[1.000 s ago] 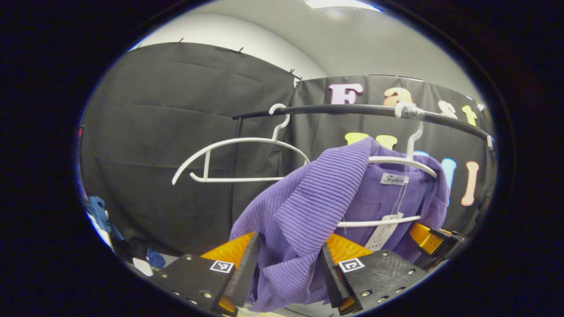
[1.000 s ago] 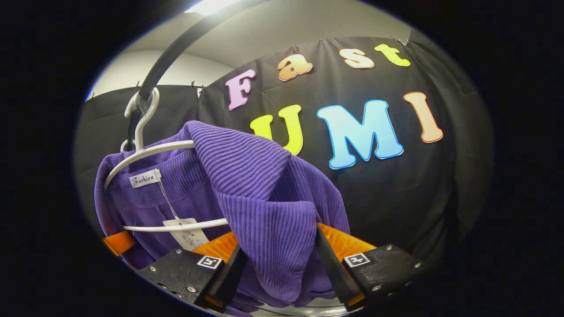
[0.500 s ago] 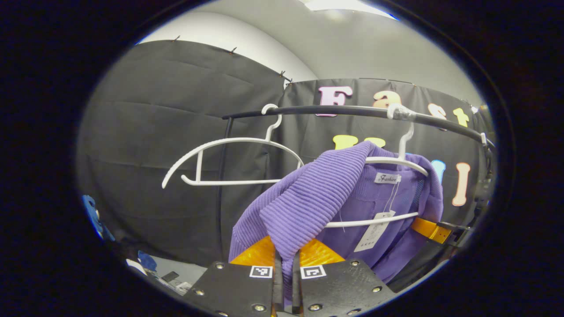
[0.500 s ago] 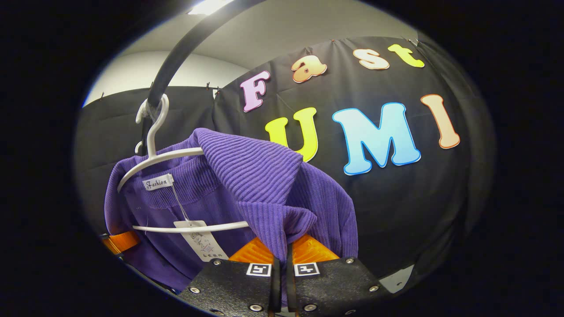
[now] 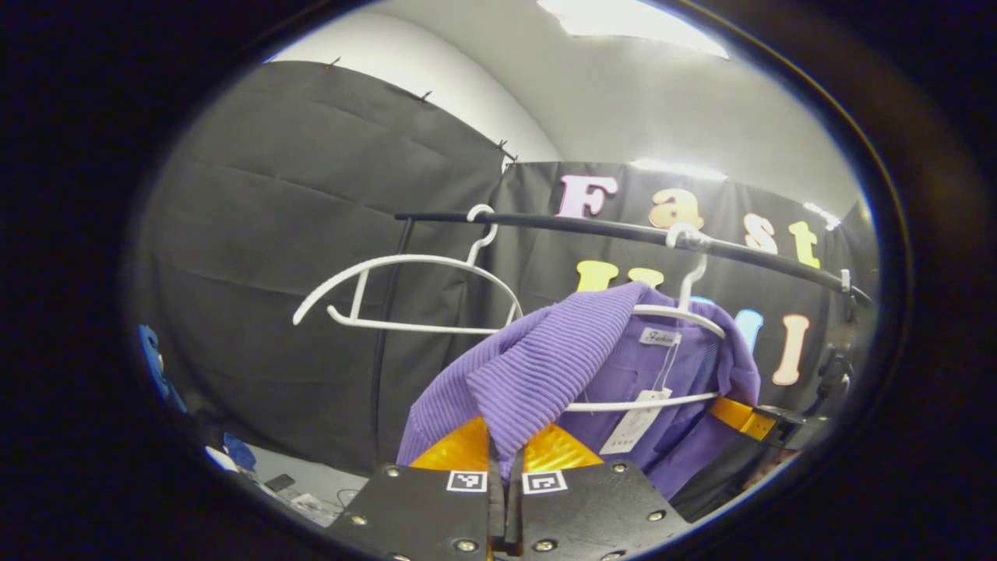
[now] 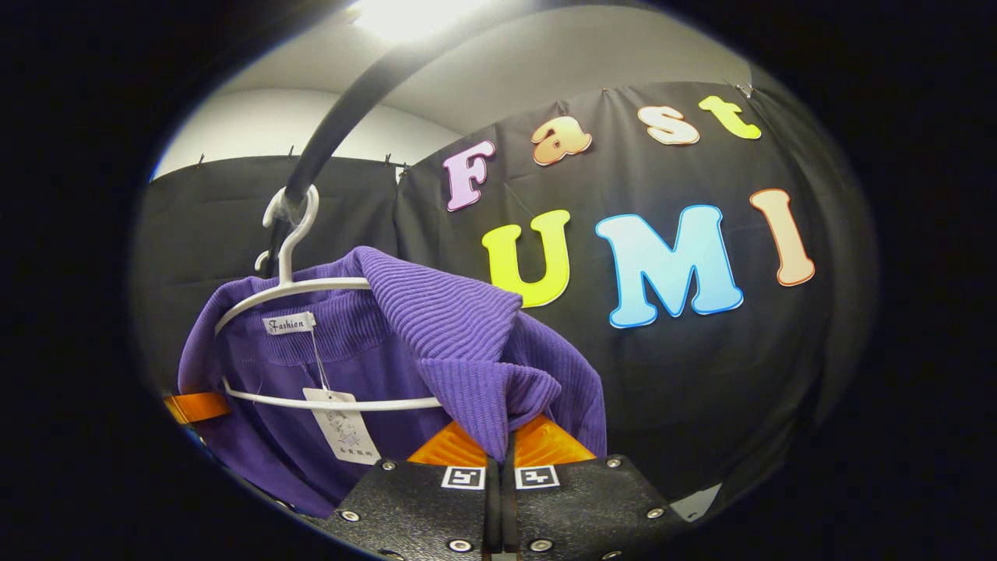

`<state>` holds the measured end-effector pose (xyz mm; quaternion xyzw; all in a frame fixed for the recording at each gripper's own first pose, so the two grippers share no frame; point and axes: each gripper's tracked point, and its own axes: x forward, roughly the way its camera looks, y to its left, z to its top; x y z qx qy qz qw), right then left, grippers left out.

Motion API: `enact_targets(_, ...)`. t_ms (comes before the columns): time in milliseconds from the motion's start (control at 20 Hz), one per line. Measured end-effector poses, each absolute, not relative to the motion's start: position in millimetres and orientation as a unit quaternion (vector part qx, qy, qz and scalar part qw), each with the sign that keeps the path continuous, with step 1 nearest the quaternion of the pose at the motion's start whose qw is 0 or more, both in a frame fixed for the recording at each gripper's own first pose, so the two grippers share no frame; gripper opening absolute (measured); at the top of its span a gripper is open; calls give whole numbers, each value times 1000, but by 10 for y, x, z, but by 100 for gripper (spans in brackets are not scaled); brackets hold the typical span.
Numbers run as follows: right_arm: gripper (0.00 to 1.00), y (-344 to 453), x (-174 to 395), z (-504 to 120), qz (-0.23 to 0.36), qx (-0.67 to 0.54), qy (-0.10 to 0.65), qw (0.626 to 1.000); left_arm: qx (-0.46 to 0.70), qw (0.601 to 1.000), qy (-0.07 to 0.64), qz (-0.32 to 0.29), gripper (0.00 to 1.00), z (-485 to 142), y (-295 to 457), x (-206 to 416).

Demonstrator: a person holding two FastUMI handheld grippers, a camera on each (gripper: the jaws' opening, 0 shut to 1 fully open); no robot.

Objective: Grasp the clothes on the hanger with both hands and then place them into the laundry hamper below.

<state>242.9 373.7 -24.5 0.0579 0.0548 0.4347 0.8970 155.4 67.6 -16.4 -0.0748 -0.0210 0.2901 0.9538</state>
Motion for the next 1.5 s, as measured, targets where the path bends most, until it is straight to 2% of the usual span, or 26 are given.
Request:
enact_targets(350,0,3494,2592,-65,400,43,0,915,-57,951,-67,297,2,192,651,1242)
enact_targets(400,0,3463,2583,-32,398,43,-7,916,-52,950,-70,300,7,228,656,1187)
enact_targets(450,0,3462,2573,0,395,44,-14,917,-48,950,-74,300,7,271,652,1166)
enact_targets(500,0,3453,2570,17,393,45,-18,918,-46,949,-80,300,1,331,650,1134)
enact_targets(800,0,3421,2582,53,386,49,-44,920,-11,944,-102,314,1,672,872,990)
enact_targets(1000,0,3373,2492,170,378,51,-61,923,-32,942,-116,313,1,782,1169,1042)
enact_targets(1100,0,3341,2366,231,366,37,-75,927,-25,947,-110,301,5,858,1304,1038)
enact_targets(1150,0,3340,2365,228,357,33,-79,930,-20,950,-109,293,1,900,1295,1076)
enact_targets(1400,0,3296,2285,285,316,17,-84,945,-1,968,-83,236,1,1157,1459,1105)
enact_targets(1450,0,3303,2245,292,308,12,-85,947,-3,972,-78,222,4,1165,1526,1108)
enact_targets(1500,0,3306,2199,294,302,10,-85,950,-4,975,-74,209,1,1178,1602,1109)
